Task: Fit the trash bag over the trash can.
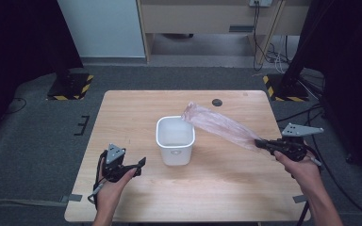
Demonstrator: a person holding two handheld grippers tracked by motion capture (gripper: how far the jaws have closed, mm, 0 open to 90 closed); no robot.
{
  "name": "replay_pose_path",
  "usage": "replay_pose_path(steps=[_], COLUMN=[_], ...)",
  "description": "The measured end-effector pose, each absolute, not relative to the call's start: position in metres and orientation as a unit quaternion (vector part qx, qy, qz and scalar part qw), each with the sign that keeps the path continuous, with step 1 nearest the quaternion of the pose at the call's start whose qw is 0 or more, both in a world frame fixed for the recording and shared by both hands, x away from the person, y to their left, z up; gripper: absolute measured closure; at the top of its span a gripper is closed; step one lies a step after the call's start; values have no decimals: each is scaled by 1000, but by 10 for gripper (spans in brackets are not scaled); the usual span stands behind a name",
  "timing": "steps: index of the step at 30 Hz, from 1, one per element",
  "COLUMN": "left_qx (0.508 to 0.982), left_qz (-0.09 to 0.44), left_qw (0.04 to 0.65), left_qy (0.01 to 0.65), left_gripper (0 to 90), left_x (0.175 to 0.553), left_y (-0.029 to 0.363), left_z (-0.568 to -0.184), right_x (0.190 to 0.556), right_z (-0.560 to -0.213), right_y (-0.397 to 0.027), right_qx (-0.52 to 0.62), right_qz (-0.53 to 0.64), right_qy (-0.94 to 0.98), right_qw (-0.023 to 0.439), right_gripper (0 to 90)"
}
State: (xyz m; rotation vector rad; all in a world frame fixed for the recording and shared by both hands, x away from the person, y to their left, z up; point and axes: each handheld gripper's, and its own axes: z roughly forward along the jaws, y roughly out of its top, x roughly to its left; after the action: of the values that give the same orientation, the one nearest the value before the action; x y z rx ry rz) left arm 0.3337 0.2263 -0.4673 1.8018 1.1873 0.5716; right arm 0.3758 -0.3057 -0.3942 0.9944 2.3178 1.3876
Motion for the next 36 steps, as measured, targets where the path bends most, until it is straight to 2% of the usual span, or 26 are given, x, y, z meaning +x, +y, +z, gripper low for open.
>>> replay_pose_path(steps=[36], left_qx=[719], left_qz=[237], left_qw=[450], left_qy=[473], left_gripper=[121], left_x=[330], left_y=[221], left_z=[-459], right_x=[381], right_z=[-359], right_y=[-264], right_qx=[271], right_qz=[412], right_qy=[863], right_qw=[107], right_gripper=[894])
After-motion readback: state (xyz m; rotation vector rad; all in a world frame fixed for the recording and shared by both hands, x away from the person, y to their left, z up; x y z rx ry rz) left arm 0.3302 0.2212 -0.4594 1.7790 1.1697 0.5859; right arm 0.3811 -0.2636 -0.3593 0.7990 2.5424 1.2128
